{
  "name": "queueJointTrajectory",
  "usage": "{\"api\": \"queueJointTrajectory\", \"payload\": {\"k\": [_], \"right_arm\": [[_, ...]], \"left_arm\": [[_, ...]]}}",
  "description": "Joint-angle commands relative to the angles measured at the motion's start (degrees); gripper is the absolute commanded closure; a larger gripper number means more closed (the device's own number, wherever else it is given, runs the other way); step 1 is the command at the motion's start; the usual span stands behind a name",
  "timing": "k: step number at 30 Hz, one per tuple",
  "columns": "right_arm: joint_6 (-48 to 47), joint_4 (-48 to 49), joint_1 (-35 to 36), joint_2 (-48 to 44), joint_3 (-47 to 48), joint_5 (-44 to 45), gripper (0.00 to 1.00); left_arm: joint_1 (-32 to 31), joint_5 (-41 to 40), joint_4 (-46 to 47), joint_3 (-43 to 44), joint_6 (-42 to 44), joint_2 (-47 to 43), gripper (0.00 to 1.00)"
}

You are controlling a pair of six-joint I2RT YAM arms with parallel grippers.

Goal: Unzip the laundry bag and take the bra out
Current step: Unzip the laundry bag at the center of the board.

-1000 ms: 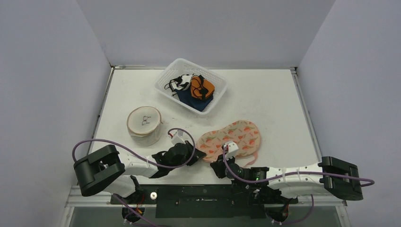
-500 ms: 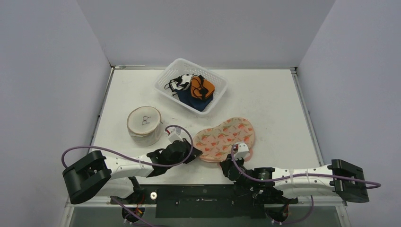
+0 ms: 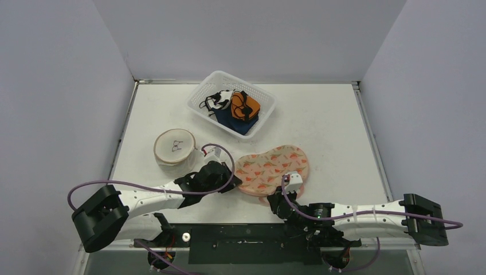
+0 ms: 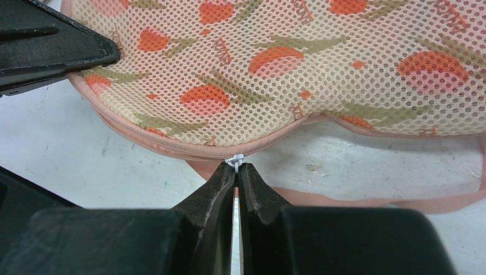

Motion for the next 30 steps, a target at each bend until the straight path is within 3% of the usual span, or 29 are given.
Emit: {"api": "queueJointTrajectory", "payload": {"k": [1, 4, 6, 11, 20, 27, 30], "right_arm": [[-2.9, 3.2, 0.1, 0.4, -0.8, 1.1, 0.95], [-4.2, 6.1, 0.1, 1.6, -0.8, -0.2, 0.95], [-4.7, 7.8, 0.1, 2.4, -0.5, -0.9, 0.95], [-5.8, 10.9, 0.2, 4.6, 0.4, -2.7, 0.95], [-9.8, 19.0, 0.8, 11.6, 3.2, -7.2, 0.95], [-14.1, 24.1, 1.2, 16.6, 5.9, -10.6, 0.95], [-14.9, 26.1, 1.4, 17.5, 6.1, -11.1, 0.95]], "left_arm": [[1.0, -0.6, -3.5, 2.4, 3.7, -2.4, 0.79], [0.8, 0.9, -3.8, 1.9, 2.9, -3.5, 0.45], [0.2, 1.2, -4.5, 1.3, 1.7, -4.7, 0.29], [-3.1, 0.1, -8.8, -0.8, -2.5, -9.2, 0.14], [-15.4, -6.3, -9.6, -2.5, -13.5, -13.8, 0.11], [-15.5, -11.6, -5.3, -4.1, -19.1, -11.3, 0.12], [-14.5, -12.7, -4.7, -4.2, -19.7, -10.6, 0.18]]}}
